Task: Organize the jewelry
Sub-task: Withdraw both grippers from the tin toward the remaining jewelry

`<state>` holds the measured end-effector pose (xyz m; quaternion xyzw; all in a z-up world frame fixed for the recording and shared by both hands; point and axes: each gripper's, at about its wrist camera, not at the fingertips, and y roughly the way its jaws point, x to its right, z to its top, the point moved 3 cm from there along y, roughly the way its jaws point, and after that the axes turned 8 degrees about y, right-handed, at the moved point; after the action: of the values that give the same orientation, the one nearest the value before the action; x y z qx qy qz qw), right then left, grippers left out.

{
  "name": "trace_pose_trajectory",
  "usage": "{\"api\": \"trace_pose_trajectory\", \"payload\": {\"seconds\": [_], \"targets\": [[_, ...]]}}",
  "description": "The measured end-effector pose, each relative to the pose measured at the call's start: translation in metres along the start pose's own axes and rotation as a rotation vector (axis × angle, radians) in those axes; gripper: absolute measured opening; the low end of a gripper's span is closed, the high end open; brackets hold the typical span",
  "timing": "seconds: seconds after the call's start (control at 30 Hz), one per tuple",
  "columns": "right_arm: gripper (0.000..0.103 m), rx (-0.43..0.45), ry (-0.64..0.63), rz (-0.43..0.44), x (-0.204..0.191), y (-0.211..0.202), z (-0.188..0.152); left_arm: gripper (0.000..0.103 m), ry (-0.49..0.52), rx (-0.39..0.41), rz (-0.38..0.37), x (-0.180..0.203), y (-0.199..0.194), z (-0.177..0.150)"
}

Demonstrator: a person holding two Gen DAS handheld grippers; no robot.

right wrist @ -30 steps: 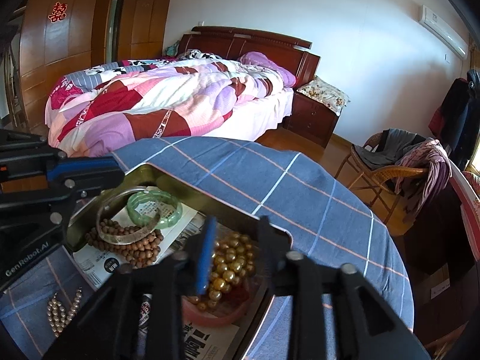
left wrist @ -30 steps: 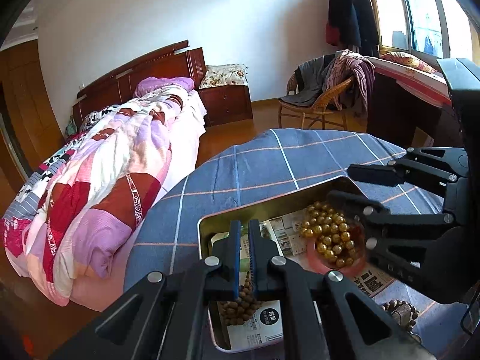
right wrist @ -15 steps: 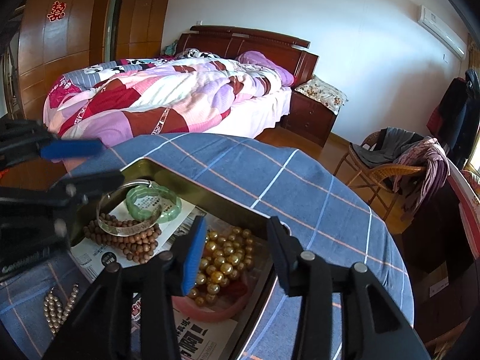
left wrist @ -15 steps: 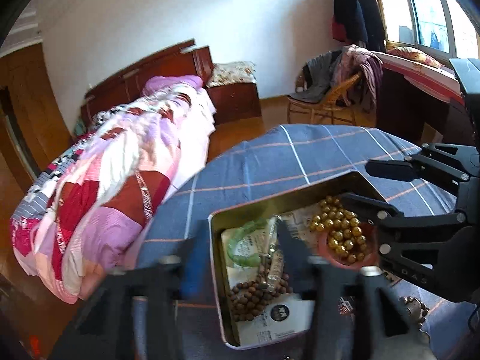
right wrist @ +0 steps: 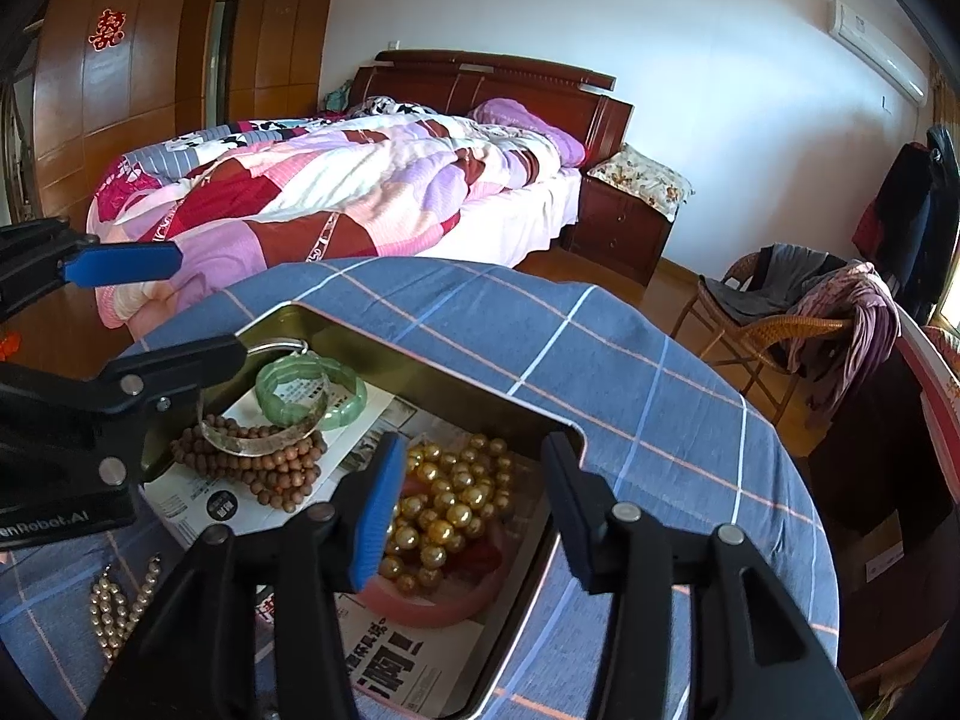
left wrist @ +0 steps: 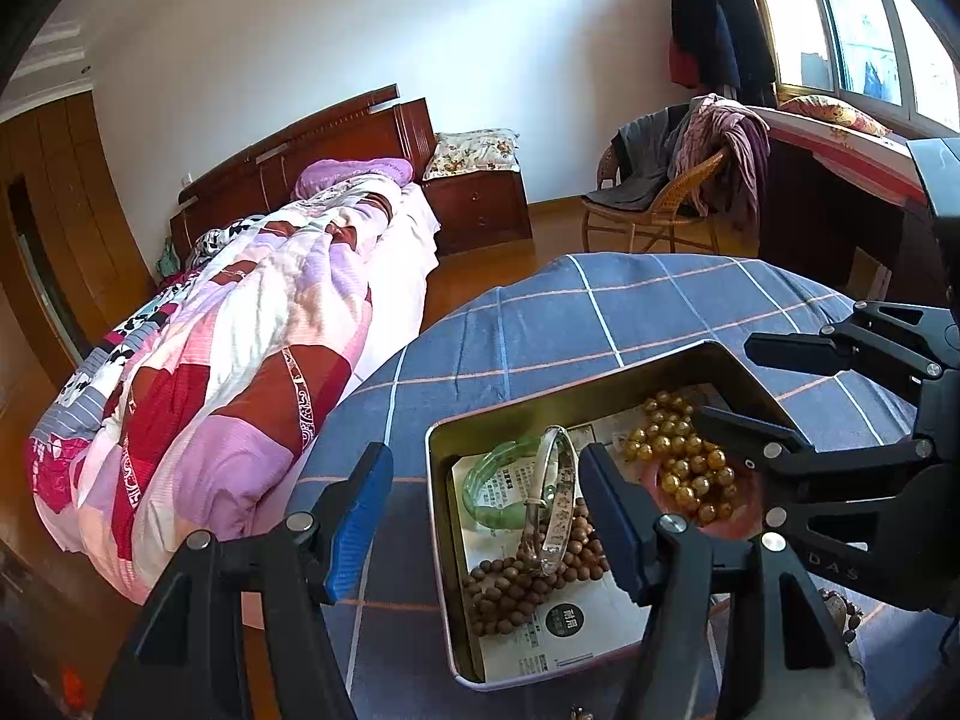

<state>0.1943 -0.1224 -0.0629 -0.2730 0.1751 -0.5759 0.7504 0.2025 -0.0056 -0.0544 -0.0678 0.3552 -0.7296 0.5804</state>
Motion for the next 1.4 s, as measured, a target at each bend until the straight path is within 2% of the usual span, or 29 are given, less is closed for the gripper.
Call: {"api": "trace_pose_trajectory", "payload": {"seconds": [0.4,0.77,1.07,1.4], "targets": [[0.054,0.006,0.043,0.009,0.006,-0.012,-0.009,0.065,-0.021,-0.009,-0.013,0.003,-0.009,-0.014],[0.056,0.01,0.101,0.011,0.018,-0.056,-0.041,0.065,-0.033,-0.016,-0.015,0.017,-0.047,-0.057],[0.057,-0.06,0.126,0.016,0.017,-0.068,-0.084,0.065,-0.103,-0.078,-0.023,0.023,-0.061,-0.097],[0.057,-0.097,0.139,0.035,0.015,-0.07,-0.095,0.065,-0.129,-0.144,-0.053,0.037,-0.057,-0.127]]}}
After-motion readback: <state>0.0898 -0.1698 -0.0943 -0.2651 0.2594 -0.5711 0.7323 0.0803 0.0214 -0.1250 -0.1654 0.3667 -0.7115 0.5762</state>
